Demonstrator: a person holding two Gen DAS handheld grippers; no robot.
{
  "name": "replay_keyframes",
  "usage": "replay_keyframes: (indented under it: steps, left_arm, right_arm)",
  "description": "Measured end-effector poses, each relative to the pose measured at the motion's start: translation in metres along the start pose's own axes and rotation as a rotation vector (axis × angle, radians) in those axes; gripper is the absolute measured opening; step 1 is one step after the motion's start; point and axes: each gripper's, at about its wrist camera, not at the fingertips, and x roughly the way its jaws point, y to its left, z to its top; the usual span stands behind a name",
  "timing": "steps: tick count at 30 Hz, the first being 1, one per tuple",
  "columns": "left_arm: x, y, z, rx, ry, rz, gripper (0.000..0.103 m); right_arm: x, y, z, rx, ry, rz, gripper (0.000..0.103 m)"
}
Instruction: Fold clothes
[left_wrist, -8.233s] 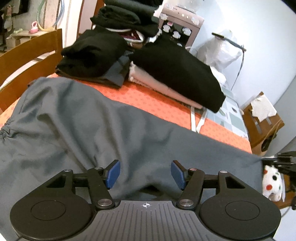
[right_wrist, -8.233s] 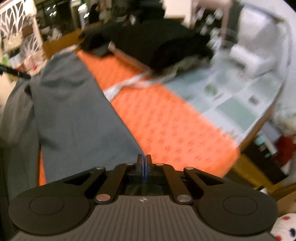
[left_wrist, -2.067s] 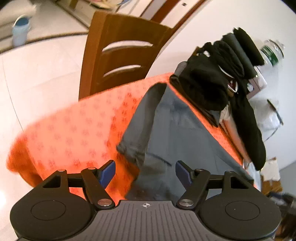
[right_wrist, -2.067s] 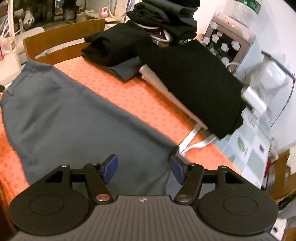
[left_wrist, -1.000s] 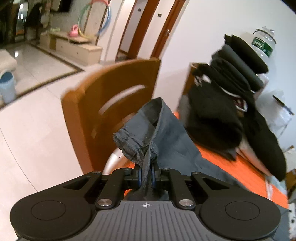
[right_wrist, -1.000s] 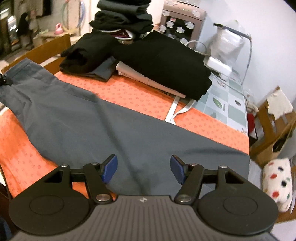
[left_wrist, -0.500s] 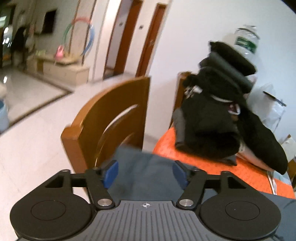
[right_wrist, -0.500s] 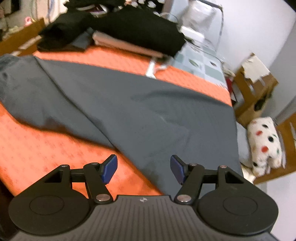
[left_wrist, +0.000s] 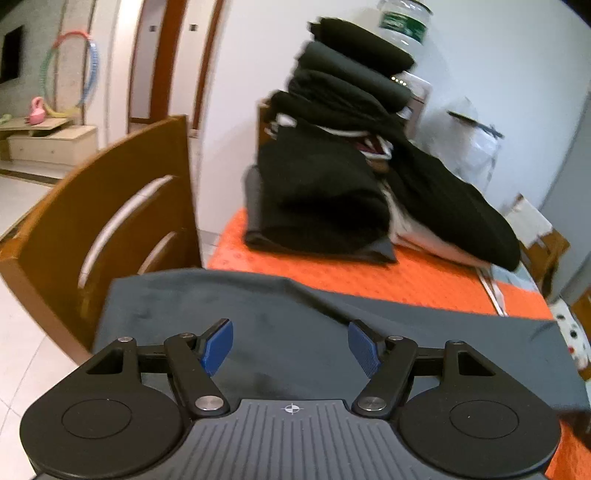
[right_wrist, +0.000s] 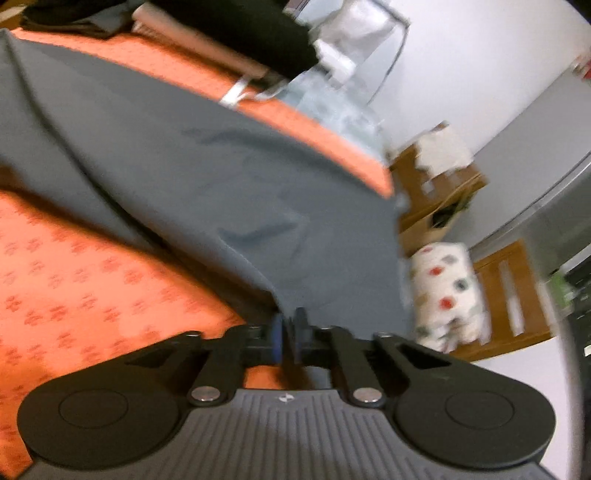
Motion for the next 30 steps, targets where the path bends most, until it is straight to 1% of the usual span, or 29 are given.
replay_keyframes:
  steps: [2,4,6,9,12,15,18,20,21,23,24,25,26,28,30]
  left_arm:
    - [0.005,-0.01,-0.003,0.005,0.003,-0.011,0.071]
    - [0.007,-0.017,-0.005,-0.005,0.0,-0.015,0.071]
    - [0.003,-0.022,-0.007,-0.019,-0.017,-0.015,0.071]
    - [-0.002,-0.034,-0.012,-0.045,-0.04,-0.003,0.071]
    - [-0.009,-0.049,-0.02,-0.093,-0.062,0.035,0.071]
    - [-0.016,-0.071,-0.031,-0.143,-0.075,0.089,0.071]
    - [-0.021,-0.099,-0.043,-0.176,-0.075,0.132,0.071]
    - [-0.023,-0.121,-0.05,-0.171,-0.071,0.142,0.071]
    - [-0.023,-0.132,-0.054,-0.169,-0.068,0.147,0.072]
    - [-0.025,-0.153,-0.061,-0.163,-0.063,0.156,0.072]
    - [-0.026,-0.164,-0.064,-0.16,-0.061,0.161,0.072]
    - [-0.026,-0.176,-0.067,-0.147,-0.059,0.16,0.072]
    - [-0.025,-0.186,-0.07,-0.134,-0.056,0.158,0.072]
    - [-0.023,-0.206,-0.075,-0.111,-0.049,0.145,0.073]
    - [-0.02,-0.222,-0.079,-0.097,-0.041,0.129,0.074]
  right_arm:
    - [-0.01,-0.01,0.014,-0.048,-0.062,-0.05,0.003]
    - [-0.012,-0.022,0.033,-0.103,-0.107,-0.082,0.003]
    - [-0.004,-0.036,0.055,-0.145,-0.134,-0.086,0.003]
    - [0.026,-0.051,0.087,-0.215,-0.145,-0.061,0.003]
    - [0.069,-0.062,0.115,-0.285,-0.126,-0.012,0.003]
    - [0.111,-0.065,0.133,-0.336,-0.102,0.049,0.003]
    - [0.148,-0.064,0.143,-0.387,-0.085,0.105,0.003]
    - [0.168,-0.064,0.145,-0.427,-0.074,0.155,0.007]
    - [0.173,-0.066,0.146,-0.433,-0.075,0.187,0.013]
    - [0.176,-0.075,0.146,-0.406,-0.093,0.267,0.014]
    - [0.175,-0.082,0.147,-0.384,-0.106,0.314,0.016]
    - [0.171,-0.094,0.147,-0.351,-0.125,0.371,0.022]
    - [0.166,-0.105,0.146,-0.316,-0.139,0.431,0.026]
    - [0.155,-0.134,0.143,-0.248,-0.162,0.553,0.038]
    - [0.142,-0.162,0.138,-0.186,-0.186,0.659,0.044]
